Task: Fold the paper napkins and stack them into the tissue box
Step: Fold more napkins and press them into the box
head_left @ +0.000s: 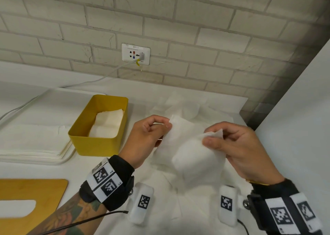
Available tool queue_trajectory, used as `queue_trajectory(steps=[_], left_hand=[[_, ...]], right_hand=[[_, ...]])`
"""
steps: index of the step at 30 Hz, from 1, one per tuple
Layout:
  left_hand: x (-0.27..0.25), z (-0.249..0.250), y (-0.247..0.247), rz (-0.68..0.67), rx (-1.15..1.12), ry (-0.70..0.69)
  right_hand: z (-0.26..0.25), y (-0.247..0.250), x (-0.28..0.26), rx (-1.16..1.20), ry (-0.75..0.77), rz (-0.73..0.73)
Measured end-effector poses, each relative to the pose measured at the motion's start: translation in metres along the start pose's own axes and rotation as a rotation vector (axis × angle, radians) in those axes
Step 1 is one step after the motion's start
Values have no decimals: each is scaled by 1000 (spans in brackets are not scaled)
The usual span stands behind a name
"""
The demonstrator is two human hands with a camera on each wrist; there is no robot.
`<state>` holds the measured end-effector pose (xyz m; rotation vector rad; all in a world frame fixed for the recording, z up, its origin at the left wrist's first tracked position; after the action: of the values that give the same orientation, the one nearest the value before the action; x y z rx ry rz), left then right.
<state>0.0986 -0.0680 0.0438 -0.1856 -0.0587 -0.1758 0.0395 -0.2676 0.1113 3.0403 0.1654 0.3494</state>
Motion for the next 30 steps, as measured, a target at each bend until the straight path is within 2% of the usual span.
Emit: queue_trajectory(steps=[3, 5, 7, 10, 13, 15, 18, 21, 24, 26, 28, 30], left_hand=[[-4, 15, -18, -93, 96, -94], [-5, 20, -26, -146, 134, -147], [-7, 15, -31, -212, 156, -137], [-12, -3, -24, -269, 230, -29], [-13, -16, 4, -180, 320, -2], [-11, -21, 21, -82, 206, 33], [-9, -14, 30, 33, 45, 33], [-3, 0, 27, 98, 23, -11], [4, 10, 28, 141, 60, -84], [6, 17, 25, 135, 112, -136], [8, 25, 22, 126, 158, -170], [9, 33, 15, 106, 169, -192]], right_hand=[[-21, -17, 14, -408, 75, -70], [-19, -19, 25, -508, 46, -72], [-17, -13, 30, -436, 48, 4], [-11, 20, 30, -246, 85, 257], [11, 60, 16, -83, 20, 462], [32, 75, 3, 16, -76, 519], [57, 73, -14, 58, -190, 500], [71, 68, -23, 18, -238, 453], [57, 72, -29, -109, -177, 444], [32, 73, -33, -203, -81, 418], [3, 63, -37, -250, 12, 319], [-14, 40, -36, -199, 34, 154]])
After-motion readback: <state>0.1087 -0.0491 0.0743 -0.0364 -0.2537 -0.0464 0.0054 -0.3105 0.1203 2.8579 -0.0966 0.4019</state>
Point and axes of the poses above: each hand's wrist, its own x-axis towards the middle knuckle, its own y-axis out of the back of the hand, z = x × y, the point moved 9 cm from there along x, towards the middle knuckle, and after that the axes turned 1 degree about x, right-handed, at the moved point
